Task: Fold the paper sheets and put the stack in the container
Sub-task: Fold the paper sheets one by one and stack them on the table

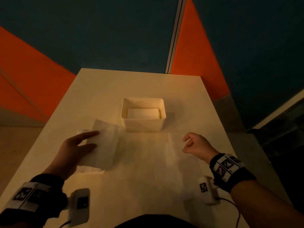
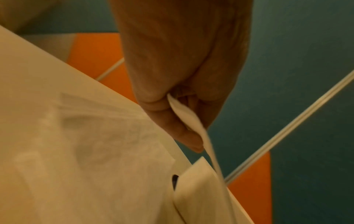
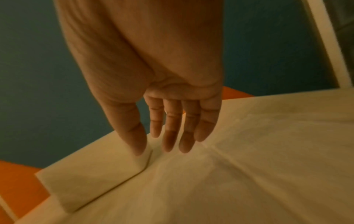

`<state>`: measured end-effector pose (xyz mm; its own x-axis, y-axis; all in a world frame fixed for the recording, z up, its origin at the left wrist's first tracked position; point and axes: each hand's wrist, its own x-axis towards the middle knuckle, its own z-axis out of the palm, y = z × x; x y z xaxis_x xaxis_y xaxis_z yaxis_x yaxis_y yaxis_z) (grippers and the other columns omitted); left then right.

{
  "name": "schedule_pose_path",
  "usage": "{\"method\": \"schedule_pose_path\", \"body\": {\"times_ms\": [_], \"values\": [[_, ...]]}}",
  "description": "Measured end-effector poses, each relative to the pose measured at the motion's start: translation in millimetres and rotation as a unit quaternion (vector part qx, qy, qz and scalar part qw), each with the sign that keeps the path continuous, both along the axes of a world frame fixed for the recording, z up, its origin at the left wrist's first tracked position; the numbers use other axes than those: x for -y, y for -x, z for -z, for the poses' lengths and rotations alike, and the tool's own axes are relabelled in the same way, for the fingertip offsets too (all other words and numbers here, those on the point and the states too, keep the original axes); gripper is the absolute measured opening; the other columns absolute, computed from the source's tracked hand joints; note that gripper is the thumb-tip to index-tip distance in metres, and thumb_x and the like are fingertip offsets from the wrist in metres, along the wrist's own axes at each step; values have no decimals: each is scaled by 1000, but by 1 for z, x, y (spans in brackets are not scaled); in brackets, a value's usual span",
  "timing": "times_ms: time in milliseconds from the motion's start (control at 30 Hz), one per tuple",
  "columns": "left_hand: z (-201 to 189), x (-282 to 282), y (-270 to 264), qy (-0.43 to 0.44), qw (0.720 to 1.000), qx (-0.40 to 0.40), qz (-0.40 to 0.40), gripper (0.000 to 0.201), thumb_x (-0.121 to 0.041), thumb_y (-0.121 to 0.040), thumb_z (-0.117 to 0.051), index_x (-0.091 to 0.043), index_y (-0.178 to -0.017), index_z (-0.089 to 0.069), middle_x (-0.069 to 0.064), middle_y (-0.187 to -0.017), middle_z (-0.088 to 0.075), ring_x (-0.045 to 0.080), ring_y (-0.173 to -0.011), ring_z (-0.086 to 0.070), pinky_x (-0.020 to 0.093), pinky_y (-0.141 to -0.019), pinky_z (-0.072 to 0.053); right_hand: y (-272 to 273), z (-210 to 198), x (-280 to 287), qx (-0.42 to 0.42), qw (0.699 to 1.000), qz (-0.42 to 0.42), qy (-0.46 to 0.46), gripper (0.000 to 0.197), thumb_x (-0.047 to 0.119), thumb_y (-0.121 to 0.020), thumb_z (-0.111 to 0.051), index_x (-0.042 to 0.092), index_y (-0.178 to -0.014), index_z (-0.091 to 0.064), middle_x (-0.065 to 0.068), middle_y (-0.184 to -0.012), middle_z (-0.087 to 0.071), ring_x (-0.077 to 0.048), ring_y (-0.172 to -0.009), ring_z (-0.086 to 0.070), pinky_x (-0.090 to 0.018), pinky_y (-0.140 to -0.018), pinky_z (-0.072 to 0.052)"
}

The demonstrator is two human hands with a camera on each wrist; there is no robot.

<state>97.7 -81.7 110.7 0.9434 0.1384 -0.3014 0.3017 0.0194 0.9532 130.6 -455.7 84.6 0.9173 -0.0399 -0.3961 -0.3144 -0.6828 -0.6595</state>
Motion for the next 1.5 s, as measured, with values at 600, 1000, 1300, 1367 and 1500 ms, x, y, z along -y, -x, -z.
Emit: {"method": "schedule_pose_path", "body": {"times_ms": [600, 1000, 1300, 1367, 1500], "values": [[40, -31, -2, -407, 913, 18, -1, 39, -3, -79, -70, -11, -117, -66, 20, -115, -63, 38, -96, -60, 39, -83, -46, -10, 22, 37, -91, 961, -105, 239, 65, 14, -64, -83, 22, -121, -53, -2, -125, -49, -25, -114, -51, -38, -95, -48], [38, -26, -6, -588, 807, -7, 54, 55, -32, -70, -80, -24, -122, -62, 18, -139, -39, 48, -120, -36, 61, -96, -36, -13, 21, 33, -45, 920, -198, 334, 69, 30, -62, -85, 37, -117, -44, 5, -126, -43, -25, -116, -44, -41, -96, -37], [19, -1, -10, -567, 822, 12, 54, 55, -31, -76, -74, -30, -128, -55, 11, -147, -29, 43, -131, -20, 65, -99, -28, -20, 16, 30, -81, 899, -227, 365, 52, 40, -62, -81, 30, -107, -55, 3, -120, -42, -24, -115, -41, -43, -99, -35], [17, 7, -10, -566, 822, 21, 64, 55, -31, -76, -74, -30, -127, -55, 11, -147, -30, 42, -131, -21, 65, -98, -29, -21, 13, 32, -69, 895, -240, 371, 47, 42, -65, -77, 30, -107, -59, 3, -118, -45, -24, -114, -42, -43, -97, -35], [14, 20, -7, -559, 824, 24, 93, 51, -32, -77, -74, -34, -125, -56, 9, -145, -34, 41, -131, -24, 63, -98, -31, -23, -6, 34, -67, 898, -264, 344, 16, 37, -76, -70, 32, -90, -64, 5, -102, -57, -20, -106, -53, -38, -92, -36]]}}
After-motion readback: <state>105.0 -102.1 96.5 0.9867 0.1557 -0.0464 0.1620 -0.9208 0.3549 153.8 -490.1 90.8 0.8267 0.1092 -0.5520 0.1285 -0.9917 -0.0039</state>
